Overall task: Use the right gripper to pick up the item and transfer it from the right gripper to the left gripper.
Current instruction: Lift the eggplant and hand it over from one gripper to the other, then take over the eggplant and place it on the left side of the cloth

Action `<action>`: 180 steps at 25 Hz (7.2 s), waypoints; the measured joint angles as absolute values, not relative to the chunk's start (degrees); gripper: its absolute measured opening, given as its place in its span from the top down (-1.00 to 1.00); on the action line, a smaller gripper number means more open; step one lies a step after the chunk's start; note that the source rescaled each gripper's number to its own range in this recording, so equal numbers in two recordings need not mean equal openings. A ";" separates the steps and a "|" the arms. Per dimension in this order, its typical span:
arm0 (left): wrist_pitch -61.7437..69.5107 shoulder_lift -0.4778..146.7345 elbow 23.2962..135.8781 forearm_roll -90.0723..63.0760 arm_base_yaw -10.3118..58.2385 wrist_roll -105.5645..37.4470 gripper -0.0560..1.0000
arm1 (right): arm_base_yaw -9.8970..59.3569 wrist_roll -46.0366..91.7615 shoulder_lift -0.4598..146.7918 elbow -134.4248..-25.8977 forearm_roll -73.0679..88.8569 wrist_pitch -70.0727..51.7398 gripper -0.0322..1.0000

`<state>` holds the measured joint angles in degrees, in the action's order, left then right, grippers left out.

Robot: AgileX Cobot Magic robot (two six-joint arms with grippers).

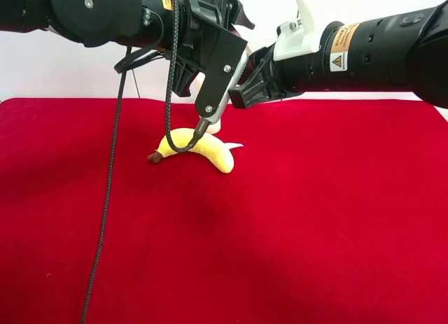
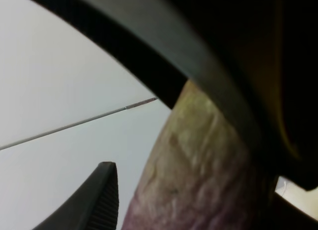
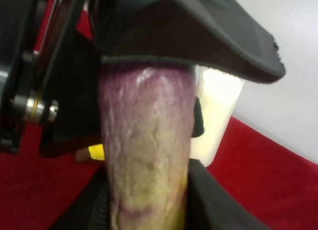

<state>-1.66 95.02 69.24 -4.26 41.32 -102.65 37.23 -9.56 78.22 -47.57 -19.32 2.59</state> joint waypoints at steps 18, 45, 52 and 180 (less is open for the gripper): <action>-3.80 94.93 69.24 -4.65 41.32 -101.84 0.88 | 37.30 -9.37 78.38 -47.47 -19.44 0.00 0.06; -4.47 94.50 69.24 -4.88 41.11 -101.70 0.89 | 37.39 -9.17 54.93 -47.22 -17.28 -24.17 -1.00; -4.47 94.50 69.24 -4.88 41.16 -101.70 0.89 | 37.39 -3.70 40.86 -47.22 -9.22 -36.18 -1.00; 39.70 92.49 53.06 0.58 3.84 -21.46 0.89 | 13.43 -4.66 -0.24 -27.45 -4.34 -60.99 -1.00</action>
<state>39.70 92.49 53.06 0.58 3.84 -21.46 13.43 -4.66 -0.24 -27.45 -4.34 -60.99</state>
